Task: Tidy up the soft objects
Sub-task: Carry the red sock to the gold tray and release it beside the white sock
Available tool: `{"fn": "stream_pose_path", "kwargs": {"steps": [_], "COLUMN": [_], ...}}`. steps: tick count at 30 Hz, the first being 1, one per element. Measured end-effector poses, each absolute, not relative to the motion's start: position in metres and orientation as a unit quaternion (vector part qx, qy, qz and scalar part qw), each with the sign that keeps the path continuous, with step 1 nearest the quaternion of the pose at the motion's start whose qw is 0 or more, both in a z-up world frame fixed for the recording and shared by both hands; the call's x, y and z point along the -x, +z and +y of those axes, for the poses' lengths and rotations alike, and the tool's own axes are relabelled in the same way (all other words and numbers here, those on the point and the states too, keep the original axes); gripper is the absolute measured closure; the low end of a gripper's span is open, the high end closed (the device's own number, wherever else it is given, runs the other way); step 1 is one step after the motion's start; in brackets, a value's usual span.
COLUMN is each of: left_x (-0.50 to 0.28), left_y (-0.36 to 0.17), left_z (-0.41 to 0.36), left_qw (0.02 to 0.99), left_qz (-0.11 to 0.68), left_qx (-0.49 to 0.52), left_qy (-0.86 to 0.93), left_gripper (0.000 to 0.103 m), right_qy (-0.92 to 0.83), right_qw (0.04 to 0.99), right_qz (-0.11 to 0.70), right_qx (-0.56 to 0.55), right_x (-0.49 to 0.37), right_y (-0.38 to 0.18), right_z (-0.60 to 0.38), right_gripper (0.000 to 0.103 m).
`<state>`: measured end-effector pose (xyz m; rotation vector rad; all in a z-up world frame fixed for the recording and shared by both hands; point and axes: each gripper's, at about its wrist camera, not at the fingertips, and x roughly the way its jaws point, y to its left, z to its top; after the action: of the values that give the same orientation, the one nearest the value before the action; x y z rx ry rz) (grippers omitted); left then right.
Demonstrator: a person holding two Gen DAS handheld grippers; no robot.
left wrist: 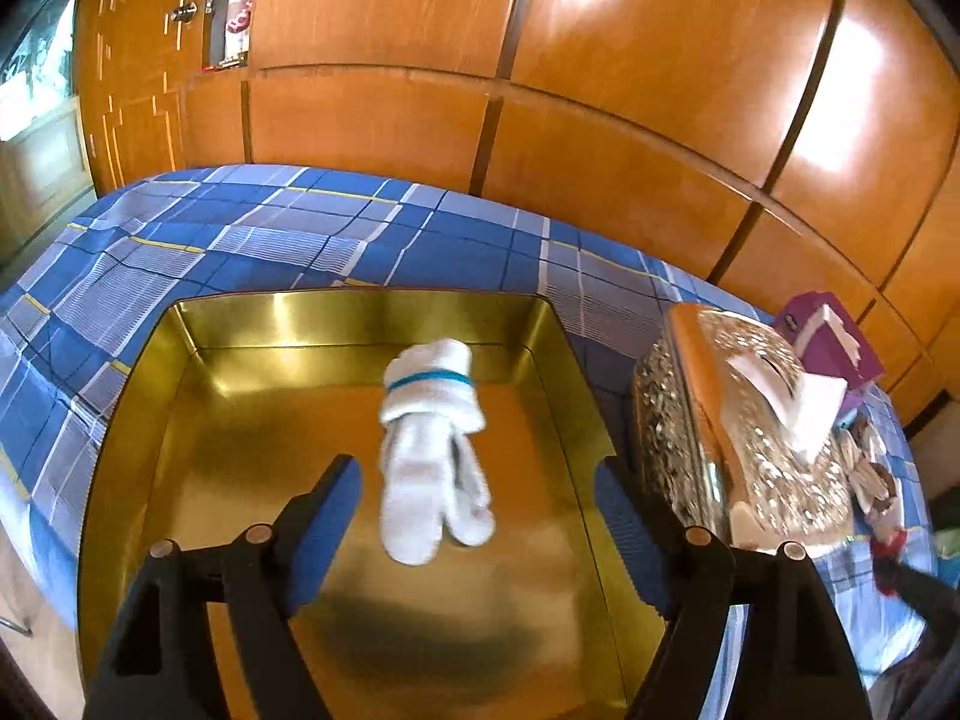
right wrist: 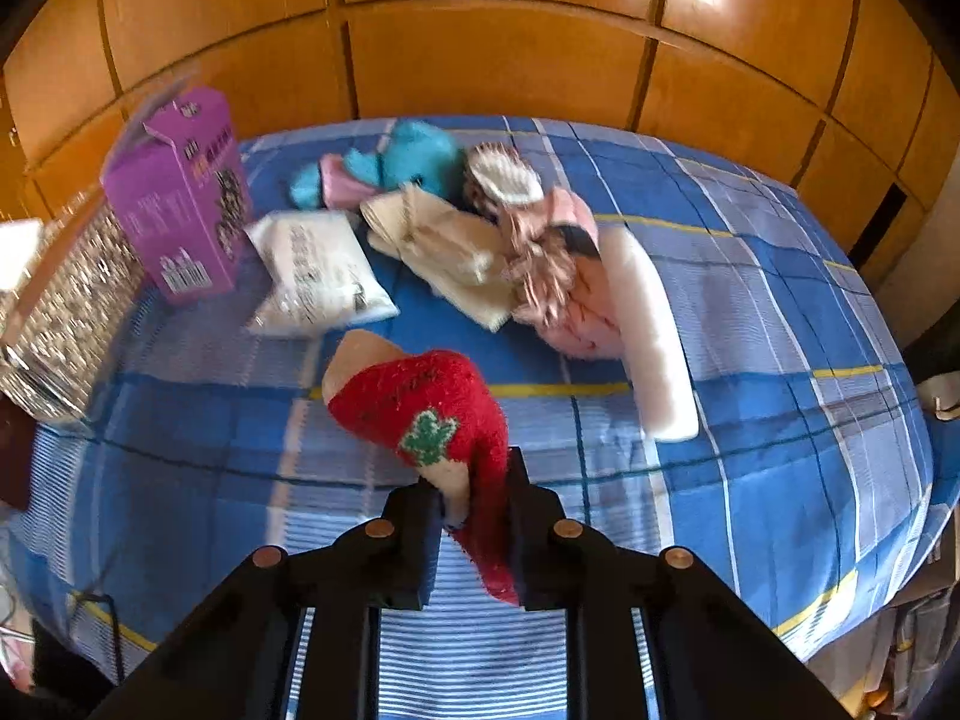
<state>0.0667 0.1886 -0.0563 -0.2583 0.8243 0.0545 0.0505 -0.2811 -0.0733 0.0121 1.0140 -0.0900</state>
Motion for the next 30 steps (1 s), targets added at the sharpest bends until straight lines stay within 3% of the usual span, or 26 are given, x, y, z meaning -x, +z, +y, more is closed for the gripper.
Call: {"fn": "stream_pose_path", "kwargs": {"steps": [11, 21, 30], "left_x": [-0.039, -0.021, -0.010], "left_y": [-0.047, -0.047, -0.046], "left_z": [0.186, 0.199, 0.221], "left_qw": [0.910, 0.909, 0.910], "left_qz": [0.393, 0.391, 0.381], "left_qx": [0.128, 0.144, 0.157], "left_qy": [0.009, 0.012, 0.042], "left_gripper": [0.023, 0.023, 0.023], "right_qy": [-0.019, 0.032, 0.303], "right_qw": [0.881, 0.903, 0.863], "right_qz": [0.473, 0.423, 0.370], "right_qx": [0.009, 0.068, 0.162], "right_x": [-0.131, -0.232, -0.169], "right_y": [-0.011, 0.047, 0.059], "right_z": [-0.262, -0.179, -0.034], "right_gripper": [0.086, 0.086, 0.086]}}
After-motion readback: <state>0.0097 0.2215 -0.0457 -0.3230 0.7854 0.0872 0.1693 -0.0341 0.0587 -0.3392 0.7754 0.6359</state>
